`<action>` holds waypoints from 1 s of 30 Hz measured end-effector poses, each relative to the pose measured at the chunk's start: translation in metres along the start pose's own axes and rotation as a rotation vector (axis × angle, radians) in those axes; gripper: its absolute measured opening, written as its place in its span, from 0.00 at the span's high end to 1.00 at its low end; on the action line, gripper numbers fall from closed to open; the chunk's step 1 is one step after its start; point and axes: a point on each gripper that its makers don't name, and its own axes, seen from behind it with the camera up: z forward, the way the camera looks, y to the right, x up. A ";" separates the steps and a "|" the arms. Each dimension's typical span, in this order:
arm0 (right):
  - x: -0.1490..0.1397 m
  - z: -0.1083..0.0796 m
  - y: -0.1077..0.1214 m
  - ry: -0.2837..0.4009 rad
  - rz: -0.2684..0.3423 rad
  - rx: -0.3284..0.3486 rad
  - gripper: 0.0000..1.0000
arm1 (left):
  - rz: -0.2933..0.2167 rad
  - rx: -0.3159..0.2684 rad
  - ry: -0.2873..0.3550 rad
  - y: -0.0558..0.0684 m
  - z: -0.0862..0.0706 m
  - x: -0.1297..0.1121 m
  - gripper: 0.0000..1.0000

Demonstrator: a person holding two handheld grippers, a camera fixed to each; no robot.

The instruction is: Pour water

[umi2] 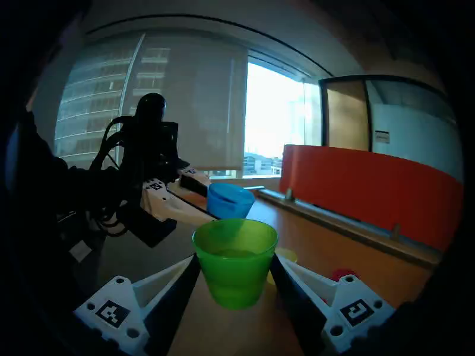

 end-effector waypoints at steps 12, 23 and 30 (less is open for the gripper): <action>-0.021 -0.004 0.000 -0.058 0.015 0.016 0.14 | 0.030 -0.016 -0.083 0.008 0.006 -0.030 0.20; -0.041 -0.008 -0.003 -0.105 0.025 0.032 0.14 | 0.067 -0.035 -0.151 0.017 0.008 -0.059 0.19; -0.054 -0.008 -0.006 -0.140 0.032 0.046 0.14 | 0.066 -0.047 -0.182 0.020 0.009 -0.073 0.19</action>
